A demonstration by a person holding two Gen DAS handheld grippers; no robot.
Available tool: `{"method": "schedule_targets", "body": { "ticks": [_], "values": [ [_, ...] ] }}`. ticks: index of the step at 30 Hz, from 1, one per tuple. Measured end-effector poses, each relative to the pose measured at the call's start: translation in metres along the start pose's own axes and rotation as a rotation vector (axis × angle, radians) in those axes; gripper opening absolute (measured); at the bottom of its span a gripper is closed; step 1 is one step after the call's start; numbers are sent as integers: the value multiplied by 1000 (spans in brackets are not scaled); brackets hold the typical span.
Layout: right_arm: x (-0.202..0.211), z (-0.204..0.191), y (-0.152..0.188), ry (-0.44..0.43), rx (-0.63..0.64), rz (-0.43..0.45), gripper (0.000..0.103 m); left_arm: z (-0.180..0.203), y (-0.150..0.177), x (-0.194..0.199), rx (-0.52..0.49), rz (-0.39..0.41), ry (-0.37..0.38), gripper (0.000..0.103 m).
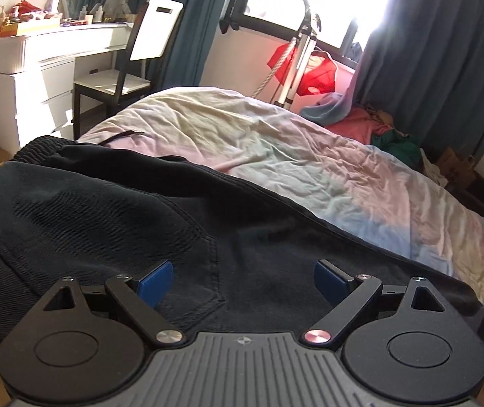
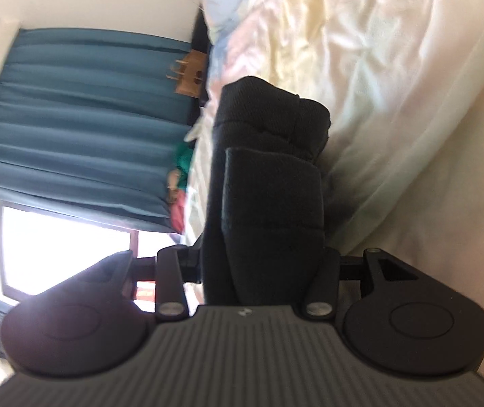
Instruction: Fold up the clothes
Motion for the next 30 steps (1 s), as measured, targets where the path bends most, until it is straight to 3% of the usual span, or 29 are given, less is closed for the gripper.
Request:
{"method": "schedule_targets", "body": {
  "ticks": [6, 12, 15, 17, 23, 27, 30],
  "values": [
    [-29, 21, -10, 41, -112, -54, 45, 38, 28, -39, -177, -51, -45, 92],
    [-45, -7, -12, 87, 146, -83, 46, 37, 48, -54, -258, -89, -79, 92],
    [-53, -11, -13, 86, 162, -84, 45, 39, 56, -57, -305, -90, -107, 92],
    [-44, -12, -6, 100, 205, -66, 43, 40, 59, -59, -325, -91, -126, 94],
    [-44, -51, 9, 174, 480, 42, 19, 39, 61, -62, -354, -95, -135, 95],
    [-36, -85, 22, 192, 646, 167, 16, 37, 56, -60, -349, -110, -122, 95],
    [-9, -107, 28, 163, 817, 271, 15, 38, 51, -57, -351, -117, -111, 94]
  ]
}}
Point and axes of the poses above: each gripper's, at about its wrist camera, not at the fingertips, and x roughly against the way its jaws point, z to its right, y to its underside, the point moved 3 cm from there along -x, roughly the way its jaws point, and after that the axes turned 7 degrees about y, right-handed, at the moved point
